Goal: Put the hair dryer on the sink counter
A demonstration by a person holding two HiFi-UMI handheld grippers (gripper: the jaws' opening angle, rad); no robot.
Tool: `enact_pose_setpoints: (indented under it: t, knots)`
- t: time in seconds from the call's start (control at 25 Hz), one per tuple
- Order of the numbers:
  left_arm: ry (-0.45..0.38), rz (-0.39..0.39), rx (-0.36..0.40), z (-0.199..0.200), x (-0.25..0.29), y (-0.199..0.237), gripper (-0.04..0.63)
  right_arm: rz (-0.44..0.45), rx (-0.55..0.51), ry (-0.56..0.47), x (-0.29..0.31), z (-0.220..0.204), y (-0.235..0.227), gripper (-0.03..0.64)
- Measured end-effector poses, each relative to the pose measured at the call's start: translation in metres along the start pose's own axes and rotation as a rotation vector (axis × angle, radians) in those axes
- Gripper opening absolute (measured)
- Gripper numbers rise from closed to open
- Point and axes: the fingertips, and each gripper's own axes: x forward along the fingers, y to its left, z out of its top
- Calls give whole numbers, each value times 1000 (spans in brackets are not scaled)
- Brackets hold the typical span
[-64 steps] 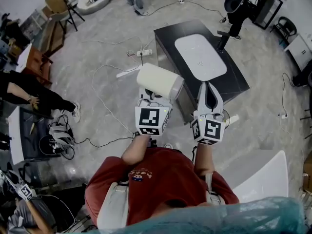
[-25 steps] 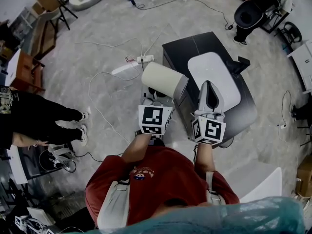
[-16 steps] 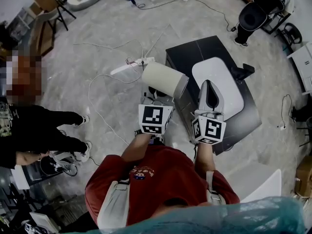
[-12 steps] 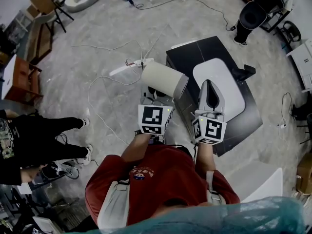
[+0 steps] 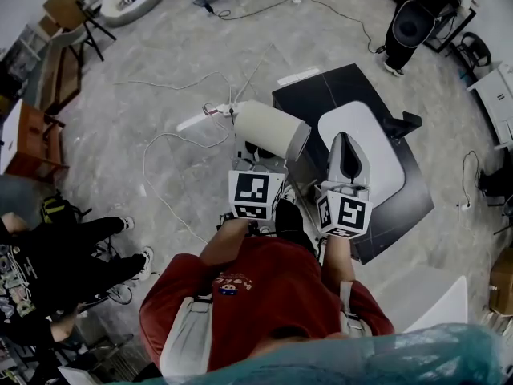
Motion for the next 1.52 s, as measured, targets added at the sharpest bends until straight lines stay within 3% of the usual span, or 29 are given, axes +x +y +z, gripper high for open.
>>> enact_pose_setpoints:
  t: [0.68, 1.52]
  knots:
    - [-10, -72, 40, 16, 102, -5, 186, -71, 17, -36, 74, 0, -62, 2]
    - [41, -198, 71, 31, 280, -46, 186, -194, 51, -9, 172, -11, -194, 2]
